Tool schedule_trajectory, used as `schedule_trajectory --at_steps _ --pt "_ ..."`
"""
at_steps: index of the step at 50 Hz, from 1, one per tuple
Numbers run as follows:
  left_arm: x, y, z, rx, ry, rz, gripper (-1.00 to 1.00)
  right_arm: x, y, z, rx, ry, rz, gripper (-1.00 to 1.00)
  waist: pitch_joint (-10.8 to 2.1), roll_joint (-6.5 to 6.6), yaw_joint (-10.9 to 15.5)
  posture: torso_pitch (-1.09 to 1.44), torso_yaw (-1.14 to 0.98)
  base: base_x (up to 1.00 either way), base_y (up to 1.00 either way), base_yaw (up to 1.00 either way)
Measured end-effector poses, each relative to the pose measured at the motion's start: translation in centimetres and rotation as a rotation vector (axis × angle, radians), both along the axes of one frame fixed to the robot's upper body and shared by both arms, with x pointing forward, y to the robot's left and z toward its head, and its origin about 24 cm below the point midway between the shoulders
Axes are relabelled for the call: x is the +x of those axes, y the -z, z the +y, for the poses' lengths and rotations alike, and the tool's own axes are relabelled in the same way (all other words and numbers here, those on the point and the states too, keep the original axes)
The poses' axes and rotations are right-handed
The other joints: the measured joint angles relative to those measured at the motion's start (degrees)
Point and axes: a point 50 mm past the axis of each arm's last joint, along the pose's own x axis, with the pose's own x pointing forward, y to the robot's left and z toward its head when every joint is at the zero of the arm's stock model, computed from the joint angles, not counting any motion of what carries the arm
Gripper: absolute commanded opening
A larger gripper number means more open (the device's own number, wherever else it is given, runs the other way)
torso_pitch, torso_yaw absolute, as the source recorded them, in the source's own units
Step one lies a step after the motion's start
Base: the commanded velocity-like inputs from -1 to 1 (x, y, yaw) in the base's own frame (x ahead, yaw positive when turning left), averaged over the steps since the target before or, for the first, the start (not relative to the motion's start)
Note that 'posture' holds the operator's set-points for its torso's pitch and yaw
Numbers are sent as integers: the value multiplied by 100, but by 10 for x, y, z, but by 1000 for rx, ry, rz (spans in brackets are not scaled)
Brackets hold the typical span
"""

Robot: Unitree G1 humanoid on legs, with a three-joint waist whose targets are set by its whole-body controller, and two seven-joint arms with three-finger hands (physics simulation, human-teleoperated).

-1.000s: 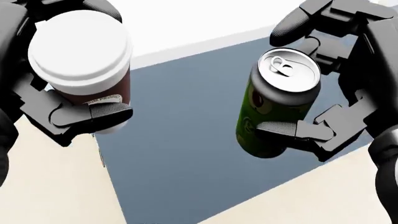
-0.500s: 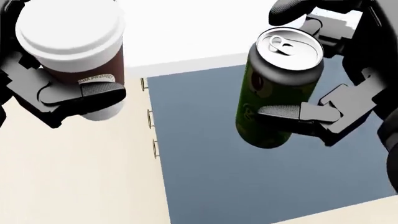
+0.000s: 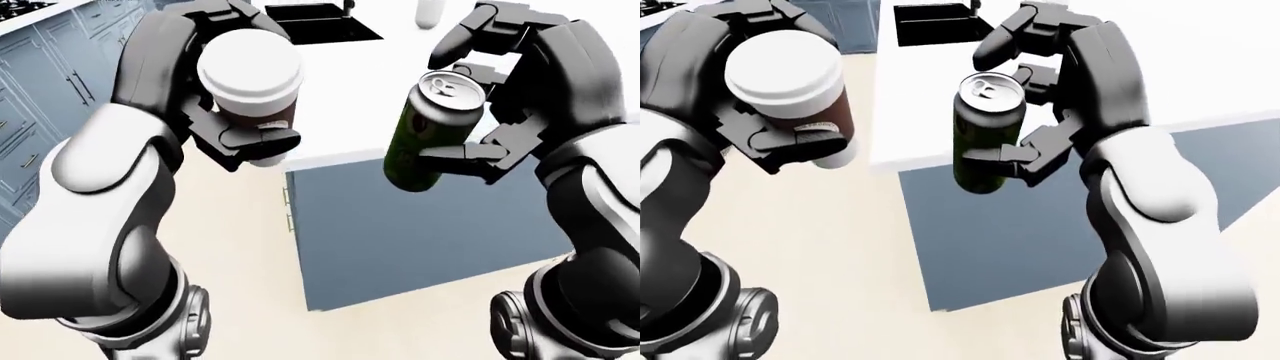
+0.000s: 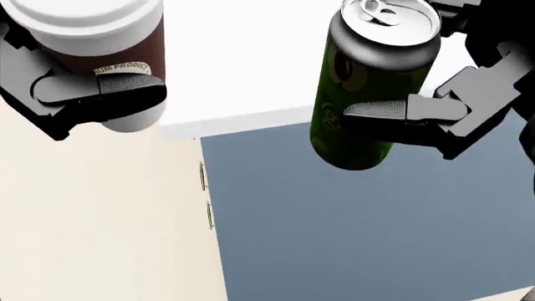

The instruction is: Move the drinks to the dining counter.

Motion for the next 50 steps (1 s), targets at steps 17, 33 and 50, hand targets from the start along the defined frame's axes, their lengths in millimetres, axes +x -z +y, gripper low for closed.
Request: schedule_trajectory --at_steps 17,33,50 --pt "-6 3 -6 0 39 -25 -100 -6 -7 -9 8 46 -41 -100 29 -109 -98 0 0 31 0 0" --pt "-5 4 0 -10 8 -15 -100 -4 -6 -3 -2 8 -36 -100 -96 -398 2 0 0 11 0 0" --pt "-1 12 5 -14 -8 38 -100 -1 3 5 -20 -33 12 -100 -55 -41 0 0 0 -6 2 0"
